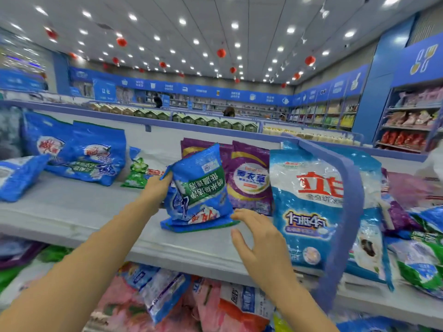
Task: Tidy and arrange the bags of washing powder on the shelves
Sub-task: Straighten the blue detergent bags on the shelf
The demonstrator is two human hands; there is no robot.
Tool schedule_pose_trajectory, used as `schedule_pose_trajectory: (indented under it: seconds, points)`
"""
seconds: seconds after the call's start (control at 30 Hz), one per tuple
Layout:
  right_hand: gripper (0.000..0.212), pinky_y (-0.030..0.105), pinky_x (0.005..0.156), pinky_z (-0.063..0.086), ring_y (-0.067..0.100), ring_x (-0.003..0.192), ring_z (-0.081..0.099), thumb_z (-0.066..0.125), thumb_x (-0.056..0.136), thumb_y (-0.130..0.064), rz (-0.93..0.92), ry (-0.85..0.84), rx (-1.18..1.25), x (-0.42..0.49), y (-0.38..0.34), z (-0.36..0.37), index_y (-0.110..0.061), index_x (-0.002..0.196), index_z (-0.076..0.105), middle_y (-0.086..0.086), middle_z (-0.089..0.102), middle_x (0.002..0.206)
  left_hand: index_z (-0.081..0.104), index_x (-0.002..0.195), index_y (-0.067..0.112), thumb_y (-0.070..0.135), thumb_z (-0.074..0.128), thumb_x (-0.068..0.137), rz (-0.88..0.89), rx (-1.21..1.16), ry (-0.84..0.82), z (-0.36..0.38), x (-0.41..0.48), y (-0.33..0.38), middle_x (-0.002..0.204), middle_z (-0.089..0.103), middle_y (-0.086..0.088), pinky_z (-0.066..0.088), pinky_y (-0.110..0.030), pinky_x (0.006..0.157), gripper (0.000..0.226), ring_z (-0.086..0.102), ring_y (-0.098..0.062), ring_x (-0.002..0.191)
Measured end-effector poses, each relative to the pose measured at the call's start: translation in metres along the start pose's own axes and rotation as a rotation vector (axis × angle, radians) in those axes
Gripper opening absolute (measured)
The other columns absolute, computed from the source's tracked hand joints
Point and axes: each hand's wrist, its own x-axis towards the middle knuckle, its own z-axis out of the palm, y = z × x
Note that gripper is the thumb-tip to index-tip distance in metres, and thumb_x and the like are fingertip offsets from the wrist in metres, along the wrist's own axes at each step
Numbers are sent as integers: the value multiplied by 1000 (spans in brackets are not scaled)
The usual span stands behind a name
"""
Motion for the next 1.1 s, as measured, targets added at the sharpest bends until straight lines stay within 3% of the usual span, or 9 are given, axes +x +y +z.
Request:
schedule_pose_trajectory:
  seconds: [0.13, 0.23, 0.4, 0.53, 0.7, 0.8, 0.87, 0.97, 1.1]
  points:
    - [34, 32, 90, 44, 14, 112, 55, 58, 89, -31, 192, -59, 41, 49, -6, 51, -22, 122, 54, -7, 60, 121, 60, 95, 14, 39, 46, 98, -130, -207, -256, -44, 17, 7, 79, 69, -6, 53, -40, 58, 29, 66, -24, 67]
    - [51, 34, 96, 40, 19, 122, 48, 58, 90, -32, 436, -205, 162, 85, -6, 83, -20, 136, 38, 0, 48, 137, 62, 94, 11, 37, 41, 99, -196, -384, -381, -73, 34, 12, 72, 74, -8, 58, -42, 55, 34, 71, -23, 61]
    - [63, 41, 90, 48, 23, 113, 47, 58, 91, -34, 789, -255, 496, 126, -17, 120, -19, 142, 25, 7, 43, 133, 62, 95, 7, 34, 43, 98, -178, -488, -459, -115, 58, 23, 74, 73, -11, 52, -47, 76, 33, 66, -27, 79]
    - [50, 44, 84, 53, 29, 107, 55, 57, 90, -40, 970, -246, 796, 143, -38, 155, -18, 132, 41, 12, 46, 132, 63, 97, 6, 39, 40, 98, -158, -594, -582, -140, 76, 30, 84, 74, -13, 59, -39, 54, 40, 72, -25, 71]
    - [52, 41, 73, 51, 28, 85, 61, 37, 93, -58, 1130, -257, 1260, 164, -64, 203, -12, 107, 58, 13, 60, 103, 77, 84, 6, 44, 43, 92, -92, -731, -744, -152, 90, 41, 93, 74, -11, 59, -34, 59, 51, 73, -23, 78]
    - [32, 36, 62, 53, 24, 82, 63, 42, 98, -40, 1146, -15, 1375, 179, -69, 215, -15, 105, 60, 7, 66, 92, 78, 90, 12, 45, 46, 82, -23, -723, -786, -157, 88, 42, 99, 73, -9, 59, -34, 67, 47, 72, -21, 86]
    - [19, 39, 69, 56, 28, 91, 62, 47, 96, -24, 1122, 236, 1358, 193, -66, 213, -13, 106, 60, 9, 66, 97, 75, 99, 13, 46, 45, 83, -26, -708, -793, -164, 90, 38, 104, 70, -9, 59, -35, 73, 47, 69, -22, 91]
    - [22, 35, 64, 51, 24, 73, 58, 42, 100, -19, 972, 525, 1101, 211, -55, 185, -12, 85, 57, 6, 59, 79, 61, 115, 9, 43, 41, 91, -71, -617, -714, -178, 98, 21, 97, 62, -10, 57, -37, 76, 46, 60, -22, 86]
    - [35, 30, 54, 33, 16, 62, 46, 41, 100, -26, 548, 435, 611, 236, -63, 138, -14, 67, 45, 2, 48, 66, 59, 109, 9, 27, 40, 100, -233, -283, -597, -182, 102, -19, 87, 74, -12, 51, -44, 75, 28, 72, -27, 74]
